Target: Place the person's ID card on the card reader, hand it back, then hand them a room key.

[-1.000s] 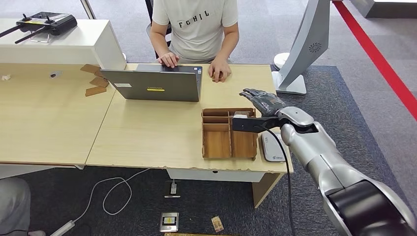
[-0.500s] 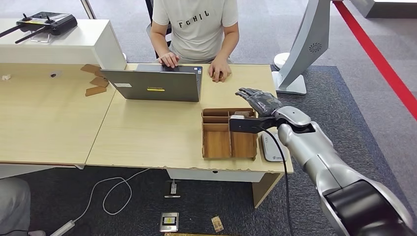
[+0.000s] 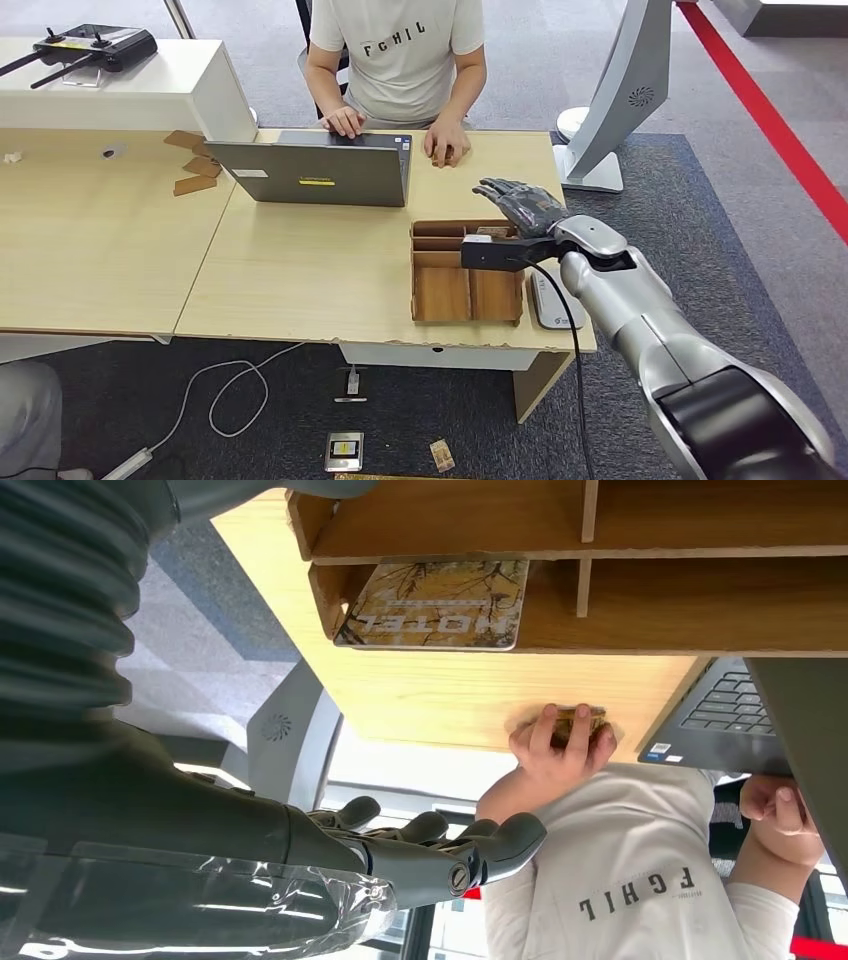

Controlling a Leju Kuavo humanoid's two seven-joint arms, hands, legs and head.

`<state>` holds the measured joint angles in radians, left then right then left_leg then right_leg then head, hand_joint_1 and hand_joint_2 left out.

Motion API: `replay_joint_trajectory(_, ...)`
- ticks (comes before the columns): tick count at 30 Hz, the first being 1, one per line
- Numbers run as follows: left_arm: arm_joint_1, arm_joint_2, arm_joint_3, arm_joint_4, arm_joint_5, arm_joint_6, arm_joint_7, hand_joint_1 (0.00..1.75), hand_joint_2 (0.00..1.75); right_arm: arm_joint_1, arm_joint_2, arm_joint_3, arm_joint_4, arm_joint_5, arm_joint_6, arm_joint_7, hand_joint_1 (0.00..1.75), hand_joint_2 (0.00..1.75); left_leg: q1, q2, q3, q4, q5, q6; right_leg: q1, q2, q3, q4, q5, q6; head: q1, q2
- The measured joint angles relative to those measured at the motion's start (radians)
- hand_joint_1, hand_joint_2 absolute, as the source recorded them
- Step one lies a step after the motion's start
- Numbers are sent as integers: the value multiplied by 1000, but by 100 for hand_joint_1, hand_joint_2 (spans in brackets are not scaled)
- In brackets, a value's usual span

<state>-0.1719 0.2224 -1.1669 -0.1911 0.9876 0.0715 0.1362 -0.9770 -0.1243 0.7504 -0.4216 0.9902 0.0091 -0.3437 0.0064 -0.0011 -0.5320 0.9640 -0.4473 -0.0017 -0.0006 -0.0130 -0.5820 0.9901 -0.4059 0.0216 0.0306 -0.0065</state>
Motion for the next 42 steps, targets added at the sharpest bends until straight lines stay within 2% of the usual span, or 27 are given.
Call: replay_joint_trajectory(42, 0, -1, -17, 0, 8, 0, -2, 0, 0, 14, 16, 5, -12, -2, 16, -7, 0, 175, 0, 0, 0, 0, 0, 0, 0, 0, 0, 0, 0, 0, 0, 0)
